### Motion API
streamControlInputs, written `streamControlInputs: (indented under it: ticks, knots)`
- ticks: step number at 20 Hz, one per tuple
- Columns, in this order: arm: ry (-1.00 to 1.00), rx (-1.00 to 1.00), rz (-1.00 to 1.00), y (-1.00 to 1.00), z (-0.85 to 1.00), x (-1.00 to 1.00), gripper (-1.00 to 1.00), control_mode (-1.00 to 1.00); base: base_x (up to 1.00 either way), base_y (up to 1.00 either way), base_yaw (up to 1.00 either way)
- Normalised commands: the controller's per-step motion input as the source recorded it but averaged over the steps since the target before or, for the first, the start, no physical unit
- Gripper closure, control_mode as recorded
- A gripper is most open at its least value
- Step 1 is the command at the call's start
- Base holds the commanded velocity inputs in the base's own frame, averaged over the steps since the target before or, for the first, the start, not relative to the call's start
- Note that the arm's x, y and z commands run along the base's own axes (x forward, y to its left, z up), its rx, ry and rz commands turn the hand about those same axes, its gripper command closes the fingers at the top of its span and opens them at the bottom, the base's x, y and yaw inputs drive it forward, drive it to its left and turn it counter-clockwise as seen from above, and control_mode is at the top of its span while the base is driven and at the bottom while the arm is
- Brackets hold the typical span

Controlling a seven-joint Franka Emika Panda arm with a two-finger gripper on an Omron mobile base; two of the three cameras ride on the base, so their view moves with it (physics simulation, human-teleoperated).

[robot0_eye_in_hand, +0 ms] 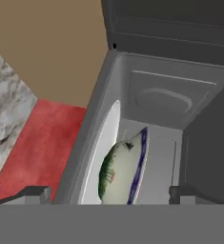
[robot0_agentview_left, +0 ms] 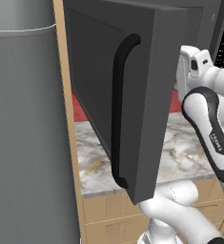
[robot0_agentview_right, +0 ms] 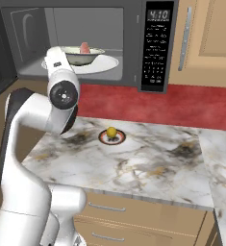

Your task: Remove the pear from the bowl and place it on the small plate. Then place the bowl with only the steak in the microwave, close the door, and press the start button to microwave the steak.

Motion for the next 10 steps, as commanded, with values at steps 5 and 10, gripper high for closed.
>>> streamControlInputs:
  ticks: [5, 10]
  knots:
    - [0.04, -0.23, 0.01, 0.0, -0.79, -0.16, -1.0, -1.0, 0.0, 0.0, 0.0]
    - [-0.24, -0.26, -0.01, -0.01, 0.0, -0.99, -1.0, -1.0, 0.0, 0.0, 0.0]
